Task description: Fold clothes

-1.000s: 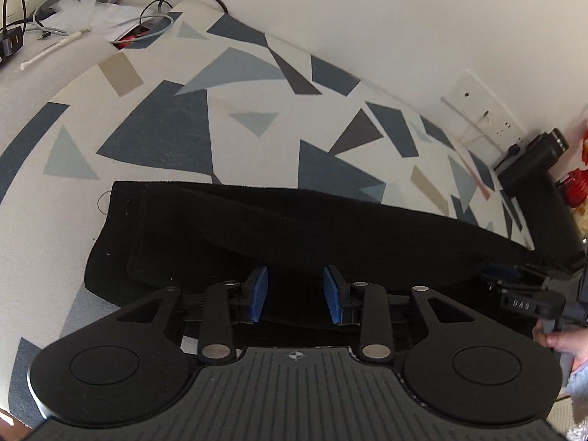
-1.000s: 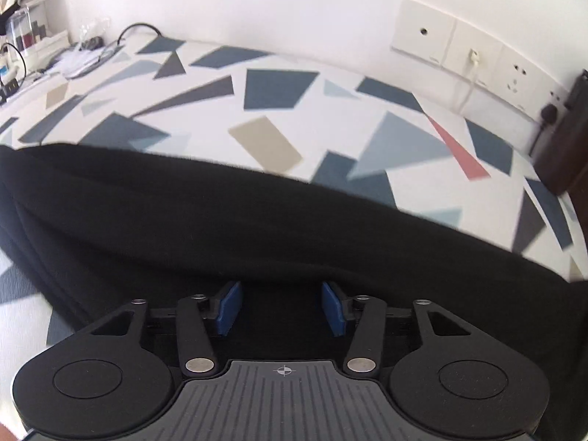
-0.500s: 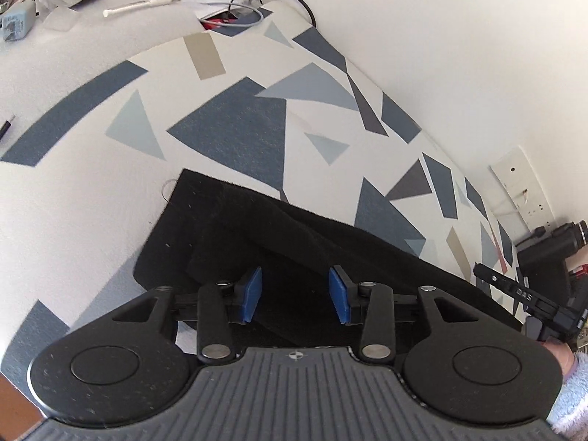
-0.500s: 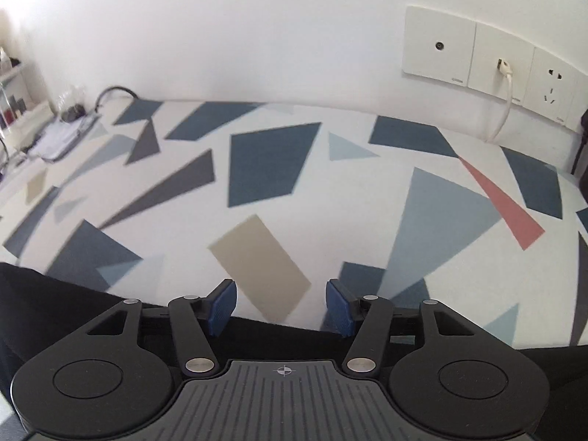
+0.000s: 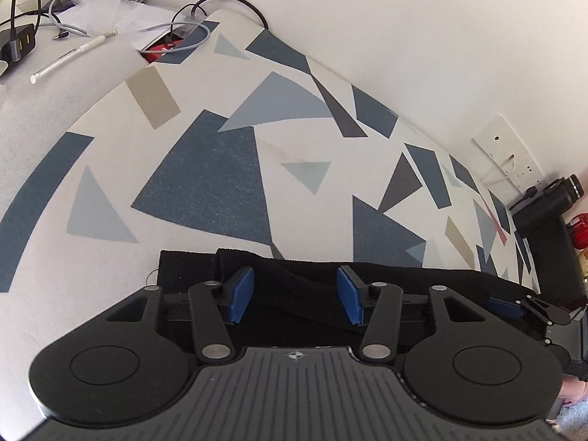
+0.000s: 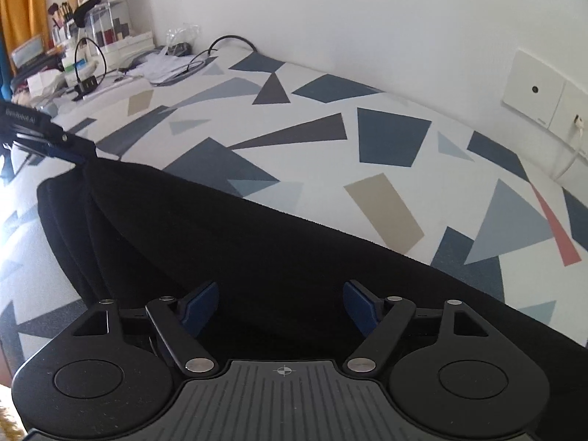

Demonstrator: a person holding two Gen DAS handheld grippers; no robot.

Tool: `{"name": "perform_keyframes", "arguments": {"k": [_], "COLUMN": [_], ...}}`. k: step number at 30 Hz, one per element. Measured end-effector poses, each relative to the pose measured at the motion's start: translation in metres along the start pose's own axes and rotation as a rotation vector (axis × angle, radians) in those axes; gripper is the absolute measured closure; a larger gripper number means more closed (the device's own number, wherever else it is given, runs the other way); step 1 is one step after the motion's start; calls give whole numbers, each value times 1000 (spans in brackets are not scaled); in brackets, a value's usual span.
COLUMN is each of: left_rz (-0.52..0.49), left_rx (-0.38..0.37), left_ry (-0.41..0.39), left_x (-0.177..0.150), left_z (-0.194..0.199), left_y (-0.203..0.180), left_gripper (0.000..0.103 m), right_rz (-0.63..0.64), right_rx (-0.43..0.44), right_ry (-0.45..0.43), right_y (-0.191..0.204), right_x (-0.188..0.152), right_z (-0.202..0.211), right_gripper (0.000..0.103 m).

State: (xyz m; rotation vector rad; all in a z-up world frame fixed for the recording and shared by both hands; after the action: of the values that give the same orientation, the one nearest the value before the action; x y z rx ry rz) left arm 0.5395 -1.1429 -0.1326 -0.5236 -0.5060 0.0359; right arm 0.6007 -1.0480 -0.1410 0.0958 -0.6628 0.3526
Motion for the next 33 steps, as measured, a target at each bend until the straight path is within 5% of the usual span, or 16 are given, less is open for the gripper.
{"name": "perform_keyframes", "arguments": {"k": [6, 12, 17, 22, 25, 29, 33], "left_rz": [14, -2, 34, -111, -238, -336, -220], "left_rx": [-33, 26, -50, -67, 8, 57, -29], "left_ry": [13, -41, -55, 64, 148, 125, 127], "left_x": [13, 37, 48, 21, -6, -29, -21], "left_z": [-12, -21, 5, 14, 8, 4, 7], "left_y": [11, 19, 36, 32, 19, 5, 15], "left_gripper": [51, 51, 47, 46, 46, 43, 43], "right_rz": [20, -209, -68, 72, 107, -84, -246], "right_rx": [-23, -235, -106, 23, -39, -92, -235], "right_ry": [-2, -75, -66, -56, 8, -39, -63], "right_y": [17, -7, 18, 42, 46, 27, 10], "right_x": [12, 37, 32, 26, 16, 28, 45], "right_z": [-22, -41, -25, -9, -22, -38, -59], "right_gripper": [30, 35, 28, 29, 33, 28, 25]}}
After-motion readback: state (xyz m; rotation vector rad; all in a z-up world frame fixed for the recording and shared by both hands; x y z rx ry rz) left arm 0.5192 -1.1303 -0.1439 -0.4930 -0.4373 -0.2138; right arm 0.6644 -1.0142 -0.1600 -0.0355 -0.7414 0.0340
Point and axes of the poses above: each gripper's, at about its wrist camera, not at the fingertips, and z roughly against the way its jaws point, y to its left, x to its top, the point moved 3 cm from there along -z, roughly the way its jaws point, and after that the axes turned 4 degrees about z, right-handed, at the moved point
